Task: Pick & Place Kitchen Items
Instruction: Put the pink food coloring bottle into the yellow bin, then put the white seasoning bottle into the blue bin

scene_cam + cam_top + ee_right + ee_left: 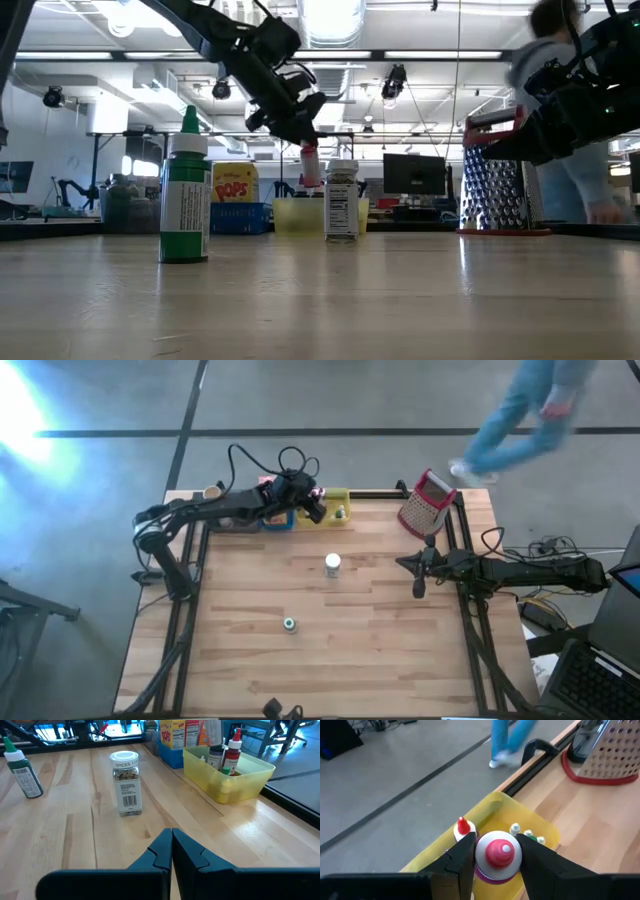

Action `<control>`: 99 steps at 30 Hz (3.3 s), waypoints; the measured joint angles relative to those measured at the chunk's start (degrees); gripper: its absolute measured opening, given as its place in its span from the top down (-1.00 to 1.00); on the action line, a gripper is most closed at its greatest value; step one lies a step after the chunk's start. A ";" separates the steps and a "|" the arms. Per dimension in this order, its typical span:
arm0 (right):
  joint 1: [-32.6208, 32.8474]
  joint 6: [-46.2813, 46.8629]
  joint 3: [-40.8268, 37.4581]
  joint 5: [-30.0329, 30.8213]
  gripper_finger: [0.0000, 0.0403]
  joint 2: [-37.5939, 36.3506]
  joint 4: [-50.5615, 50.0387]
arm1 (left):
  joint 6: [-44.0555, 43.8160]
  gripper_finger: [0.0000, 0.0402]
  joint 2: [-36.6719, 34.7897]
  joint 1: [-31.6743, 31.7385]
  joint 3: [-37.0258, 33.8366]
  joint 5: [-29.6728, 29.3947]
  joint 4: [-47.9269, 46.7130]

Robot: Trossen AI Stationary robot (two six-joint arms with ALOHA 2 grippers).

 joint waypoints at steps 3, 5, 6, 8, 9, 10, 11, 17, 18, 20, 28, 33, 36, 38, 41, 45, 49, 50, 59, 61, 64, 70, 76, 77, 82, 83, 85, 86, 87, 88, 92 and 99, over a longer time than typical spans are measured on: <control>-0.02 0.01 0.00 0.01 0.96 0.00 0.00 | -0.25 0.33 1.04 0.13 0.00 0.01 0.05; -0.01 -0.01 0.00 0.01 0.96 0.00 0.00 | -0.25 0.33 1.75 0.26 0.00 0.02 0.18; -0.02 0.00 0.01 0.01 0.96 -0.01 0.00 | -0.27 0.33 2.18 0.30 0.00 0.01 0.16; 0.00 0.00 0.01 0.00 0.96 0.00 0.00 | -0.46 0.33 3.00 0.47 0.00 0.01 0.28; -0.02 0.00 0.01 0.01 0.96 0.00 0.00 | -0.51 0.33 3.33 0.51 -0.02 0.02 0.25; 0.00 -0.01 0.01 0.02 0.96 0.00 0.00 | -0.53 0.33 3.64 0.58 -0.02 0.01 0.26; 0.00 -0.01 0.01 0.00 0.96 0.00 0.00 | -0.55 0.33 3.96 0.62 -0.02 0.01 0.31; -0.01 0.00 0.01 0.00 0.96 0.00 0.00 | -0.64 0.33 5.38 0.79 -0.02 0.01 0.30; -0.02 0.00 0.01 0.01 0.96 0.00 0.00 | -0.66 0.33 5.65 0.81 -0.02 0.01 0.31; 0.00 -0.01 0.01 0.00 0.96 0.00 0.00 | -0.81 0.33 6.27 0.83 -0.02 0.01 0.30; -0.02 -0.01 -0.01 0.01 0.96 0.00 0.00 | -1.23 0.33 8.34 0.85 -0.07 0.01 0.29; -0.01 0.00 0.00 0.00 0.96 0.00 0.00 | -1.93 0.33 8.93 1.07 -0.11 0.58 0.28; -0.01 0.00 0.00 0.00 0.96 -0.01 0.00 | -2.02 0.33 9.23 1.17 -0.11 1.23 0.01; 0.00 0.01 0.01 0.00 0.96 0.00 0.00 | -2.26 0.33 9.47 1.19 -0.11 1.34 -0.10; 0.00 0.01 0.01 0.00 0.96 0.00 0.00 | -2.44 0.33 10.01 1.25 -0.14 1.34 -0.10; 0.00 0.00 -0.01 0.00 0.96 -0.01 0.00 | -2.46 0.33 10.63 1.38 -0.35 1.30 0.31; -0.01 0.00 0.01 0.01 0.96 0.00 0.00 | -2.46 0.33 10.70 1.40 -0.44 1.28 0.36; 0.00 0.00 0.00 0.00 0.96 -0.02 0.00 | -2.46 0.33 10.70 1.40 -0.44 1.28 0.39; 0.00 0.00 -0.01 0.00 0.96 -0.01 0.00 | -3.17 0.30 10.70 1.40 -0.44 1.17 0.36; -0.01 0.00 0.01 0.00 0.96 0.00 0.00 | -3.18 0.24 10.70 1.40 -0.44 1.13 0.32; 0.00 -0.01 0.01 0.01 0.96 0.00 0.00 | -3.17 0.14 10.70 1.40 -0.44 1.16 0.12; -0.02 -0.01 0.00 0.01 0.96 -0.02 0.00 | -2.04 0.01 10.59 1.38 -0.44 1.36 -0.19; 0.00 0.01 0.01 0.02 0.96 -0.02 0.00 | -2.05 0.02 8.95 1.40 0.55 1.41 -0.64; 0.00 -0.01 0.01 0.00 0.96 0.00 0.00 | -2.04 0.02 8.56 1.40 0.94 1.41 -1.32; -0.02 -0.01 -0.01 0.02 0.96 0.00 0.00 | -1.85 0.01 6.74 1.38 3.18 1.62 -4.95; 0.00 -0.01 0.01 0.00 0.96 0.00 0.00 | -1.79 0.01 6.29 1.36 3.58 1.77 -5.55; -0.02 0.01 -0.01 0.02 0.96 0.00 -0.02 | -1.69 0.01 5.01 1.28 4.05 2.17 -6.97; 0.00 0.00 0.01 0.01 0.96 0.00 0.00 | -1.59 0.01 4.49 1.25 4.26 2.60 -7.30; 0.00 0.01 0.01 0.00 0.96 -0.02 0.00 | -1.32 0.01 3.81 1.22 4.49 3.69 -7.73; -0.02 0.01 0.00 0.00 0.96 0.00 0.00 | -0.81 0.01 3.14 1.19 4.67 4.56 -8.66; -0.02 0.00 -0.01 0.01 0.96 -0.01 -0.01 | 0.79 0.01 0.49 0.61 5.22 7.88 -11.34; -0.02 -0.01 0.01 0.00 0.96 0.00 -0.02 | 1.40 0.01 -4.44 -1.73 5.13 8.72 -13.09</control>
